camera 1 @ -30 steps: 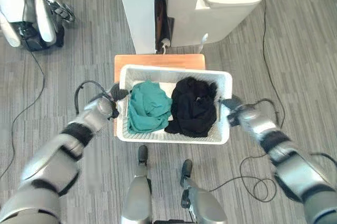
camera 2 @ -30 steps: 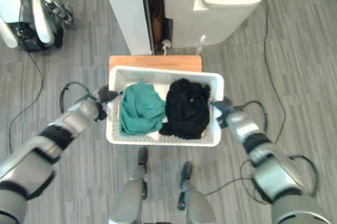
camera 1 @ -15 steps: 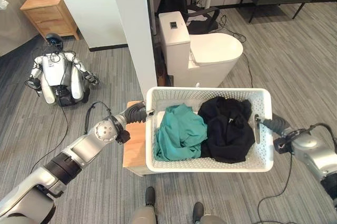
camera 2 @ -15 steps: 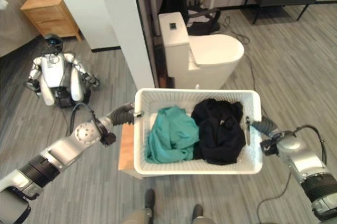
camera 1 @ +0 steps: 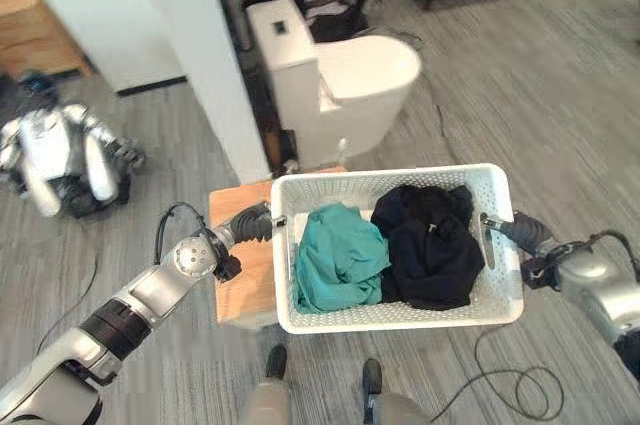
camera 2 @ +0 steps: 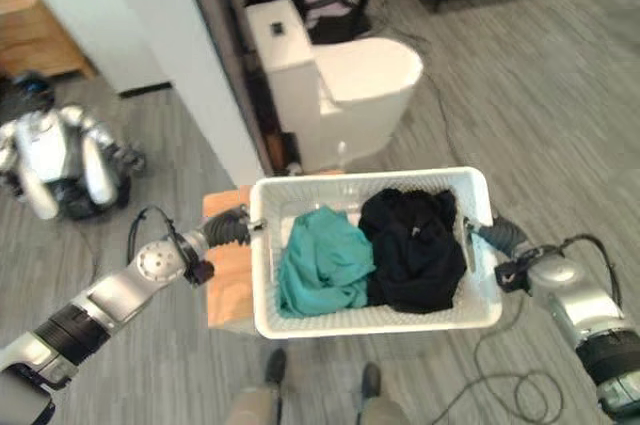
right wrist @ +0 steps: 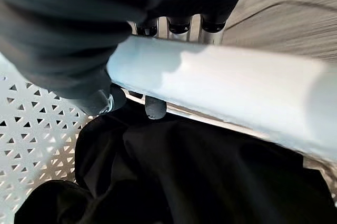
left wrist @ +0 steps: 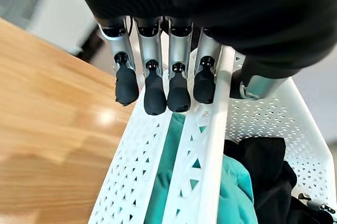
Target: Grab the laundry basket,head to the washer,open it,put in the laundry and shut it.
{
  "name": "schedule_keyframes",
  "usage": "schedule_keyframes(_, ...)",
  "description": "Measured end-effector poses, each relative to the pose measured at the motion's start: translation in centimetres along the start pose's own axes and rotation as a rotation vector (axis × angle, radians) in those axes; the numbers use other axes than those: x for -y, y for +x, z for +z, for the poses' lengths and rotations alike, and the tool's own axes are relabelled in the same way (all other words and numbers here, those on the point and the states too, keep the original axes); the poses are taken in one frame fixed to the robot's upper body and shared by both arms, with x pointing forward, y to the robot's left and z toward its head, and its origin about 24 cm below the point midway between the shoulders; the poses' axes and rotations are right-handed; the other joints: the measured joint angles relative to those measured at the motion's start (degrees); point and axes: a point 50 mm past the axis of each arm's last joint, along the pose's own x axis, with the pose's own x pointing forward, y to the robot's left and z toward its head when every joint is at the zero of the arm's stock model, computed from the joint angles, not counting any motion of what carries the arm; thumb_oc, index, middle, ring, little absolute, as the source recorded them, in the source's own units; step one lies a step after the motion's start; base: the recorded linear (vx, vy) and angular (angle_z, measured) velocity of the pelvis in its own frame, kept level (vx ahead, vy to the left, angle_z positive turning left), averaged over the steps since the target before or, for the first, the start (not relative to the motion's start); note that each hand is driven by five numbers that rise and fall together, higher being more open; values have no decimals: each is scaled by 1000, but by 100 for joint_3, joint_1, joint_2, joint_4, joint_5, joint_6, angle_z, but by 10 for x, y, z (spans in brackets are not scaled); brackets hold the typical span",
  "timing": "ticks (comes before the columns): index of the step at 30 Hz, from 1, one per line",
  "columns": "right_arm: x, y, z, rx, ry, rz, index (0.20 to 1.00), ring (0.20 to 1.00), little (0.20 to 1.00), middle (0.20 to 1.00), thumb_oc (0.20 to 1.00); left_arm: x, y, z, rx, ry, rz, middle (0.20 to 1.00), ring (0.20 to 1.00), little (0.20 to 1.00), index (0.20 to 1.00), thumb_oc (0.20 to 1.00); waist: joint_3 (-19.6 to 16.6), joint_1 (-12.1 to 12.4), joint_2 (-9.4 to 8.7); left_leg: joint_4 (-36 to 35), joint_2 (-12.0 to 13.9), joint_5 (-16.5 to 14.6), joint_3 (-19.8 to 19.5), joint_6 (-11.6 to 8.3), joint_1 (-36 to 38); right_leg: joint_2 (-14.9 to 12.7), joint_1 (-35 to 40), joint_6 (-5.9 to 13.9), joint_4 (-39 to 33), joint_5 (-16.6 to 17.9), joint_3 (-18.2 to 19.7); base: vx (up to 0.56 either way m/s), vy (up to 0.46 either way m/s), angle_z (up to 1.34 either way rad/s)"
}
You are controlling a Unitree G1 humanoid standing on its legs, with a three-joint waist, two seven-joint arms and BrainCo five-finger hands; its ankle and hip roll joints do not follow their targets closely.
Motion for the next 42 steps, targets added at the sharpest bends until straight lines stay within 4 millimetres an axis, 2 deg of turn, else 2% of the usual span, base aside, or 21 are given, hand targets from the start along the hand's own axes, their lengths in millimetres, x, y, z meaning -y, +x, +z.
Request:
schedule_keyframes(1, 2, 2, 7, 18, 0, -10, 200, 200, 200, 200, 200, -5, 3, 2, 3, 7, 13, 200, 200, 200, 200, 200, 35, -104, 60, 65, -157, -122, 29, 43, -25, -10, -104, 68, 37, 42, 82, -328, 269, -198)
schedule_keyframes(2, -9, 16, 16, 36, 41, -11, 200, 200, 200, 200, 200, -22, 9, 4, -9, 21, 71, 200, 200, 200, 200, 200, 271, -306, -105, 270, -315, -15, 495, 53, -58, -64, -348, 274, -7, 530, 116, -454, 320, -181)
schedule_keyframes(3, -16, 24, 23, 43, 55, 1, 200, 200, 200, 200, 200, -29, 10, -1, -46, 39, 84, 200, 200, 200, 200, 200, 283, -126, -146, 174, -224, -23, 876, 101, -73, -103, -512, 380, -112, 781, 120, -361, 166, -200)
schedule_keyframes(4, -17, 25, 26, 56, 48, 7, 200, 200, 200, 200, 200, -35, 12, 0, -51, 42, 99, 200, 200, 200, 200, 200, 340, -162, -157, 199, -326, -25, 1124, 245, -134, -178, -577, 499, -113, 588, -107, -350, 145, -166)
schedule_keyframes(5, -17, 25, 26, 55, 51, -3, 200, 200, 200, 200, 200, -38, 13, 5, -33, 38, 110, 200, 200, 200, 200, 200, 379, -251, -89, 395, -367, -75, 1273, 338, -328, -230, -628, 202, -92, 336, -288, -331, 139, -133)
schedule_keyframes(6, -16, 28, 25, 45, 61, -20, 200, 200, 200, 200, 200, -44, 15, 10, -15, 40, 130, 200, 200, 200, 200, 200, 528, -185, 143, 527, -189, -18, 1754, 485, -498, -343, -907, -8, 158, -118, -923, -327, 128, -148)
schedule_keyframes(7, -21, 31, 24, 36, 66, -11, 200, 200, 200, 200, 200, -44, 13, 8, -20, 23, 140, 200, 200, 200, 200, 200, 595, -55, 259, 485, -56, -20, 2009, 519, -466, -425, -1101, -9, 603, -243, -1449, -231, 85, -171)
schedule_keyframes(9, -38, 35, 4, -36, 76, 43, 200, 200, 200, 200, 200, -40, 8, -3, -49, -11, 144, 200, 200, 200, 200, 200, 627, 70, 392, 150, 124, 63, 2473, 623, -158, -679, -762, 25, 1397, -552, -1881, -214, -24, -143)
schedule_keyframes(11, -52, 39, -6, -71, 82, 83, 200, 200, 200, 200, 200, -37, 2, -15, -78, -40, 152, 200, 200, 200, 200, 200, 620, 376, 403, -203, 388, 252, 3031, 500, 138, -791, -203, 166, 1728, -853, -2224, -197, -123, -139)
schedule_keyframes(14, -60, 41, -6, -74, 66, 99, 200, 200, 200, 200, 200, -39, -1, -21, -100, -43, 163, 200, 200, 200, 200, 200, 561, 607, 223, -218, 474, 302, 3252, 299, 97, -871, 638, 252, 912, -759, -2680, -103, -151, -73)
schedule_keyframes(15, -59, 44, 0, -63, 56, 92, 200, 200, 200, 200, 200, -33, -3, -27, -117, -58, 152, 200, 200, 200, 200, 200, 521, 619, 229, -231, 652, 423, 3341, 161, 76, -639, 836, 91, 210, -635, -2754, -118, -359, -87)
schedule_keyframes(17, -65, 48, 1, -61, 57, 101, 200, 200, 200, 200, 200, -25, -14, -39, -127, -124, 171, 200, 200, 200, 200, 200, 483, 781, 204, -229, 899, 469, 3620, 80, 230, -347, 828, -101, -43, -418, -2564, -89, -329, -103)
schedule_keyframes(20, -76, 47, -9, -83, 59, 127, 200, 200, 200, 200, 200, -10, -23, -56, -178, -171, 159, 200, 200, 200, 200, 200, 330, 856, -12, -184, 1215, 578, 3510, -86, 390, 44, 931, -284, -302, -301, -2141, -35, -235, -90)
schedule_keyframes(25, -64, 38, -28, -119, 78, 98, 200, 200, 200, 200, 200, -4, -11, -43, -136, -159, 125, 200, 200, 200, 200, 200, 221, 436, -150, -272, 1445, 881, 2871, -462, 152, 369, 934, -469, -510, -176, -2402, -79, -225, 23)
schedule_keyframes(28, -52, 31, -38, -137, 97, 66, 200, 200, 200, 200, 200, -2, 3, -28, -97, -130, 89, 200, 200, 200, 200, 200, 220, 355, -68, -313, 1460, 1091, 2699, -478, -55, 415, 914, -493, -566, -197, -2659, -8, -134, 47)
schedule_keyframes(33, -39, 17, -53, -136, 135, 20, 200, 200, 200, 200, 200, 3, 16, -14, -58, -115, 63, 200, 200, 200, 200, 200, 193, 315, 363, -405, 1604, 1246, 2709, -551, -109, 630, 996, -610, -525, -264, -2881, 56, -192, 33)
schedule_keyframes(36, -38, 8, -59, -129, 144, 24, 200, 200, 200, 200, 200, 1, 21, -9, -52, -88, 66, 200, 200, 200, 200, 200, 239, 329, 529, -67, 1767, 1262, 2715, -613, -261, 677, 693, -783, 286, -694, -2884, -12, -102, 17)
schedule_keyframes(37, -43, 9, -58, -121, 152, 35, 200, 200, 200, 200, 200, -4, 20, -10, -55, -74, 78, 200, 200, 200, 200, 200, 290, 464, 377, 686, 1610, 1327, 2363, -711, -657, 472, 365, -945, 799, -924, -2676, 53, -60, -31)
schedule_keyframes(38, -45, 10, -57, -116, 153, 30, 200, 200, 200, 200, 200, -5, 19, -11, -55, -72, 81, 200, 200, 200, 200, 200, 350, 564, 131, 1285, 1193, 1062, 1801, -937, -1101, 194, 132, -984, 993, -943, -2466, 202, -59, -69)
schedule_keyframes(39, -45, 10, -57, -120, 150, 29, 200, 200, 200, 200, 200, 1, 19, -19, -90, -69, 61, 200, 200, 200, 200, 200, 372, 731, 19, 832, 561, 783, 1483, -835, -1153, -48, 163, -961, 732, -904, -2463, 202, -62, -59)
schedule_keyframes(42, -45, 13, -65, -163, 155, 23, 200, 200, 200, 200, 200, 4, 23, -17, -83, -68, 49, 200, 200, 200, 200, 200, 311, 740, 177, -84, 415, 745, 1939, -798, -1115, 168, 391, -1162, 3, -501, -2512, 184, -9, -35)
